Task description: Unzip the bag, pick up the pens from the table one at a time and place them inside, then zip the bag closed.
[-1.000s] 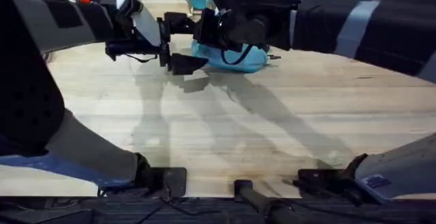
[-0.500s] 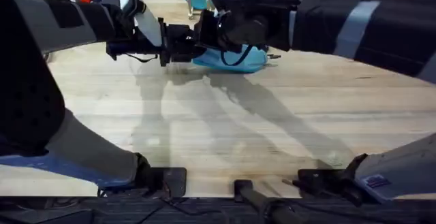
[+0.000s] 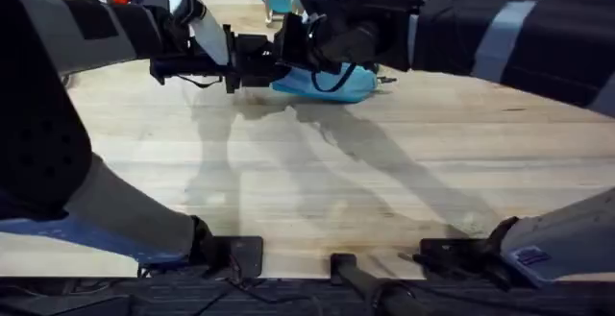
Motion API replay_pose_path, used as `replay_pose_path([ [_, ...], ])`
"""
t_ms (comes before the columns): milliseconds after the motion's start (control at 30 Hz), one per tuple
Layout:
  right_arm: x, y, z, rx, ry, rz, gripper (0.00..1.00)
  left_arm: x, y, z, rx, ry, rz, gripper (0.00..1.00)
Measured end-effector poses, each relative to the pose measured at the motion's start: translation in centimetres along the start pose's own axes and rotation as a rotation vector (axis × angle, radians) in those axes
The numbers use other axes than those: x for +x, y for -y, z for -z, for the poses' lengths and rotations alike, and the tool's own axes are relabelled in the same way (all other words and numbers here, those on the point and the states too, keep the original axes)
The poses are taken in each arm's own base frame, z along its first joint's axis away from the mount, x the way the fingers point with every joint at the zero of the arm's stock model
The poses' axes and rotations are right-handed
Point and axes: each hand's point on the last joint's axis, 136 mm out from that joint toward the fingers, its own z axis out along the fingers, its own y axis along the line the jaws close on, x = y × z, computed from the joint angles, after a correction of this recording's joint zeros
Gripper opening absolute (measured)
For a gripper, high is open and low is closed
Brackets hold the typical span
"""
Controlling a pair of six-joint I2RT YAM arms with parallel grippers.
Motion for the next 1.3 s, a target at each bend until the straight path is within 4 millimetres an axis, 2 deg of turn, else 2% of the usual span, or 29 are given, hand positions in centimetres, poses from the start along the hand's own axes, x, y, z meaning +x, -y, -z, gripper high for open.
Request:
replay_pose_path([
  [200,-0.4,0.2,0.1,-0.017,-0.015,-0.017,0.032,-0.1,-0.1,0.0,-0.002,0.003,-0.007,0.042],
  [933,-2.3,1.0,2.6,-0.079,-0.029,-0.072,0.032,-2.1,0.2,-0.4,0.03,0.096,-0.033,0.042],
  [1300,-2.5,1.2,2.7,-0.09,-0.038,-0.082,0.032,-2.2,0.3,-0.5,0.033,0.103,-0.033,0.042],
])
